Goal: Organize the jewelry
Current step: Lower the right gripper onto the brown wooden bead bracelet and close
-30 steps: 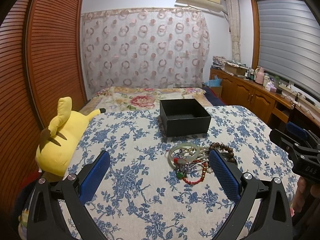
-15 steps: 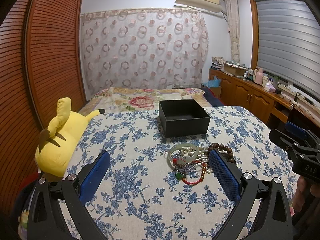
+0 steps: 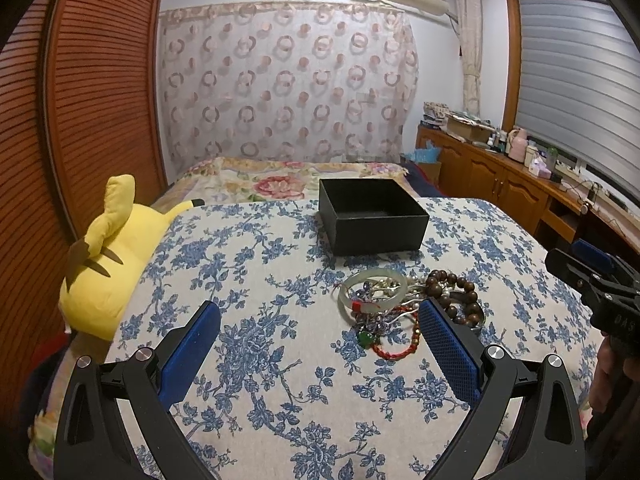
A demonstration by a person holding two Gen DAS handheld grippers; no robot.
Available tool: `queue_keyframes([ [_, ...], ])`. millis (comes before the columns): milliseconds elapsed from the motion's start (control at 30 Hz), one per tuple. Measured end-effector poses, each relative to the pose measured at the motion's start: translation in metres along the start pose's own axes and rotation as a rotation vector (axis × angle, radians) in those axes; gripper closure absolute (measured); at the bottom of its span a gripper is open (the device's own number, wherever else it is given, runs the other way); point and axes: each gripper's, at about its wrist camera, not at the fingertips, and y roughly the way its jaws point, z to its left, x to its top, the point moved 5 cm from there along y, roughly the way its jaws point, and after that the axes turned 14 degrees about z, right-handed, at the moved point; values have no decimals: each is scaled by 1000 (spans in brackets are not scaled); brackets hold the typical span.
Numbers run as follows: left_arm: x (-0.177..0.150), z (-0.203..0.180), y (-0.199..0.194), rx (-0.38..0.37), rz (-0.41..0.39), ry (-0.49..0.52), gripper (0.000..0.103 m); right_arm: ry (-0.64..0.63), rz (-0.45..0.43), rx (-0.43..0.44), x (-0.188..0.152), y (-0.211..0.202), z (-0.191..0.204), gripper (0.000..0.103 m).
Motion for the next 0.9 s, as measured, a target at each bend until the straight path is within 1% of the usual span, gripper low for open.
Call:
queue_keyframes([
  [167, -2, 4, 5, -8, 14, -2, 8, -8, 2, 2, 0, 4, 0, 2],
  [267, -1, 7, 18, -25, 34, -6, 8, -25, 10, 10, 0, 10, 1, 3],
  [400, -2, 9, 30, -36, 63, -5, 8, -59, 14, 33, 1, 20, 4, 7],
  [467, -3, 9, 34, -39, 71, 0, 8, -72, 27, 41, 1, 25, 6, 11],
  [600, -2, 7, 44, -44, 85, 17, 8, -90, 61, 46, 2, 39, 6, 14],
  [700, -1, 5, 51, -52, 99, 28, 8, -103, 87, 51, 2, 50, 6, 19],
  [800, -1, 1, 58, -58, 110, 45, 8, -125, 136, 75, 2, 62, 7, 33],
  [900, -3, -4, 64, -66, 119, 65, 8, -138, 189, 109, 1, 75, 7, 41],
])
